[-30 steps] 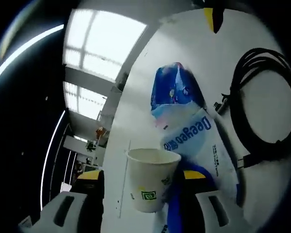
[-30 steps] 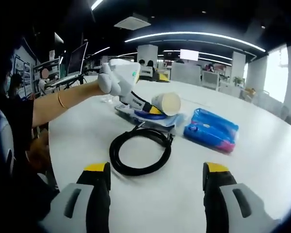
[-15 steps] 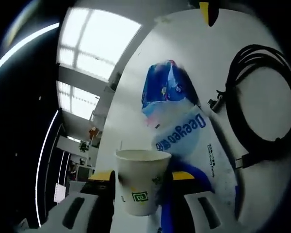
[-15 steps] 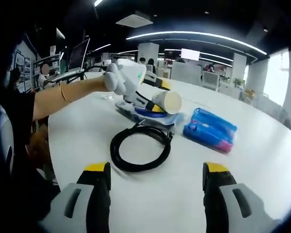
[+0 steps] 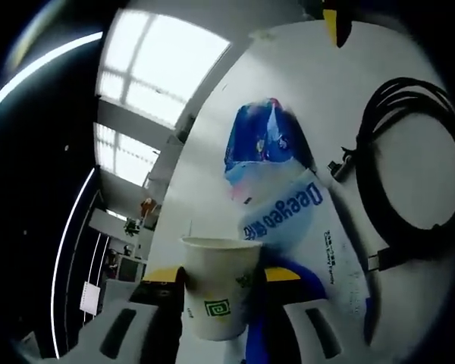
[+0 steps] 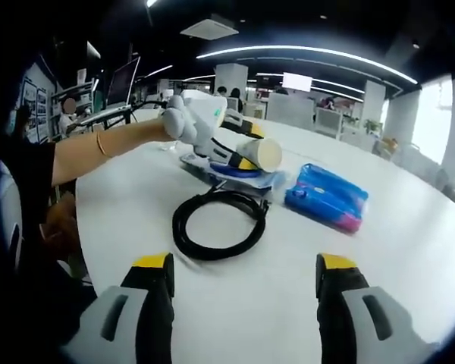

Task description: Arrange the tabletop items into an orderly group along one side of the table until the central work area is clear of visible clutter.

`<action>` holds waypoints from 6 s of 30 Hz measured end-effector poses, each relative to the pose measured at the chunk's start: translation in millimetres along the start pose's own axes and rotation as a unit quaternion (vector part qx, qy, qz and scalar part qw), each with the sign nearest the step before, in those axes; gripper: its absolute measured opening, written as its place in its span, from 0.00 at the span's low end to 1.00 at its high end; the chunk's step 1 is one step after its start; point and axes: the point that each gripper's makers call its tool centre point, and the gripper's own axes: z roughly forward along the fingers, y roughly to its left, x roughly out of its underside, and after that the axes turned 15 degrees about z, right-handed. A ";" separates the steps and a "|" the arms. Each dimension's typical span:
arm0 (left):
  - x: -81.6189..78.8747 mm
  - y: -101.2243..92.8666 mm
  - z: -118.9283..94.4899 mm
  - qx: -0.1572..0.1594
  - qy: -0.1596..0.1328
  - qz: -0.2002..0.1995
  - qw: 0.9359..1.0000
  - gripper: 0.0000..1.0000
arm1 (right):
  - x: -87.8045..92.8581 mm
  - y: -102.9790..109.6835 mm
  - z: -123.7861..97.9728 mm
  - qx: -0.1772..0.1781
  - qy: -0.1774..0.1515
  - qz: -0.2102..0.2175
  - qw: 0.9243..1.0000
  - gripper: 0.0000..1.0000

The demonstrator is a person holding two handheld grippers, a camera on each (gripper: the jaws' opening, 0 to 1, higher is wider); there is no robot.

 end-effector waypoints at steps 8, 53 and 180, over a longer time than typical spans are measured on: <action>-0.1 8.1 -7.0 -0.037 -0.005 -0.020 0.999 0.36 | -0.7 -4.2 -1.5 0.005 -0.005 0.006 1.000 0.72; 35.2 57.3 -107.1 -0.260 -0.069 -0.279 0.922 0.37 | 2.3 6.3 -3.6 -0.016 -0.002 0.020 1.000 0.68; 130.1 -55.3 -188.7 -0.190 0.061 -0.536 0.820 0.56 | 10.2 14.9 -6.0 -0.027 0.009 0.022 0.999 0.94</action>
